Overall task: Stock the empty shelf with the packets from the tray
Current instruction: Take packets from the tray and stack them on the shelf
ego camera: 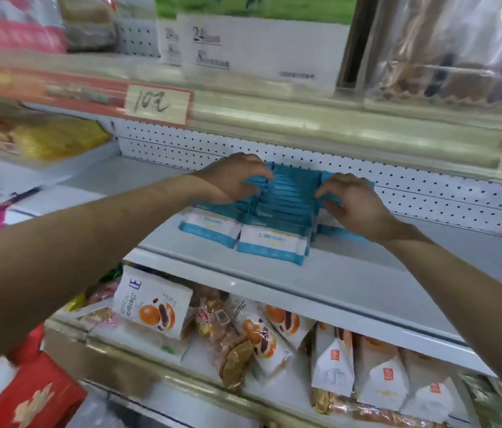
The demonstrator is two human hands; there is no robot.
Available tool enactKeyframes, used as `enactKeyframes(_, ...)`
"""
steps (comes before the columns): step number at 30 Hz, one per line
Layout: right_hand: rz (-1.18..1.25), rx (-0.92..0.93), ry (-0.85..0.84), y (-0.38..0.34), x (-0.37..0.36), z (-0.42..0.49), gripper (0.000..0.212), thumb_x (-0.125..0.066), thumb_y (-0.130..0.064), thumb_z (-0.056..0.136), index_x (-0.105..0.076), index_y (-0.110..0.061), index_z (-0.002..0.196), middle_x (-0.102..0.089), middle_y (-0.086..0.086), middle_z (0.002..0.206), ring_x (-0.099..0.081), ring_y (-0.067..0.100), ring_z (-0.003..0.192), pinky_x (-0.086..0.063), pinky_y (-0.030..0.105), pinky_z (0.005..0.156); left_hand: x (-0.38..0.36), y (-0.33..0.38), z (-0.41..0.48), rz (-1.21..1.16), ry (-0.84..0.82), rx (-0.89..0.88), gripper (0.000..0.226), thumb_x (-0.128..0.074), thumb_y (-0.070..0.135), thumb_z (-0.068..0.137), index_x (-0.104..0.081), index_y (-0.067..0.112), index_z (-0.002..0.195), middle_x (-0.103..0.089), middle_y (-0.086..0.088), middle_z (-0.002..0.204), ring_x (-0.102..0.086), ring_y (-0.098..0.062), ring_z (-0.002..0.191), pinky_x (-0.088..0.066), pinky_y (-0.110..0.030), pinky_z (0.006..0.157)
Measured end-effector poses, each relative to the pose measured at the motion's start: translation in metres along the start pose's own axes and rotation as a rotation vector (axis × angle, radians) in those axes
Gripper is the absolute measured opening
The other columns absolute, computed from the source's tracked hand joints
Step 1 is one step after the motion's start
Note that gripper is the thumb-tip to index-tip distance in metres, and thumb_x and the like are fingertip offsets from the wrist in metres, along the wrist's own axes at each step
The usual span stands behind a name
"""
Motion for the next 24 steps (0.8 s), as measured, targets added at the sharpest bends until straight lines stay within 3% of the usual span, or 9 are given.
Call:
enactKeyframes(5, 0.097, 0.185, -0.043, -0.125, -0.034, 0.071, 0.019, -0.063, -0.019, 0.096, -0.069, -0.022, 0.114, -0.065, 0.0, 0.114, -0.058, 0.025, 0.112, -0.04, 0.037, 0.098, 0.032, -0.074, -0.138, 0.034, 0.074, 0.307, 0.044, -0.06, 0.021, 0.101, -0.054, 0.026, 0.144, -0.049, 0.002, 0.148, -0.048, -0.021, 0.131, -0.034, -0.022, 0.096)
enactKeyframes(8, 0.217, 0.318, -0.121, -0.209, -0.057, 0.097, 0.02, -0.061, -0.017, 0.096, -0.068, -0.016, 0.115, -0.063, 0.003, 0.117, -0.056, 0.022, 0.11, -0.039, 0.029, 0.091, 0.046, -0.098, -0.226, 0.041, 0.089, 0.409, 0.045, -0.061, 0.02, 0.1, -0.053, 0.025, 0.143, -0.05, 0.002, 0.148, -0.057, -0.024, 0.122, -0.041, -0.028, 0.093)
enactKeyframes(12, 0.274, 0.47, -0.151, -0.312, -0.094, 0.116, 0.02, -0.059, -0.025, 0.095, -0.066, -0.02, 0.113, -0.061, 0.0, 0.109, -0.058, 0.023, 0.104, -0.045, 0.042, 0.092, 0.061, -0.113, -0.344, 0.115, 0.103, 0.545, 0.045, -0.062, 0.022, 0.099, -0.054, 0.027, 0.143, -0.053, 0.002, 0.146, -0.052, -0.021, 0.13, -0.045, -0.041, 0.105)
enactKeyframes(16, 0.356, 0.615, -0.258, -0.417, -0.134, 0.111, 0.019, -0.063, -0.024, 0.094, -0.067, -0.022, 0.112, -0.062, -0.002, 0.112, -0.061, 0.02, 0.1, -0.05, 0.04, 0.086, 0.069, -0.111, -0.453, 0.122, 0.114, 0.749, 0.044, -0.064, 0.024, 0.098, -0.055, 0.026, 0.142, -0.055, -0.002, 0.143, -0.057, -0.024, 0.123, -0.048, -0.039, 0.098)
enactKeyframes(24, 0.389, 0.854, -0.582, -0.571, -0.203, 0.069, 0.019, -0.059, -0.024, 0.096, -0.064, -0.026, 0.115, -0.054, -0.007, 0.114, -0.056, 0.012, 0.102, -0.048, 0.035, 0.082, 0.046, -0.094, -0.626, 0.111, 0.099, 1.051, 0.04, -0.064, 0.025, 0.098, -0.059, 0.027, 0.138, -0.059, 0.001, 0.138, -0.058, -0.024, 0.123, -0.046, -0.036, 0.101)
Point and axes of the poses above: each hand's wrist, its own z-axis towards the middle knuckle, its own x-axis out of the back of the hand, y = z × x, the point moved 2 cm from there along z, towards the middle knuckle
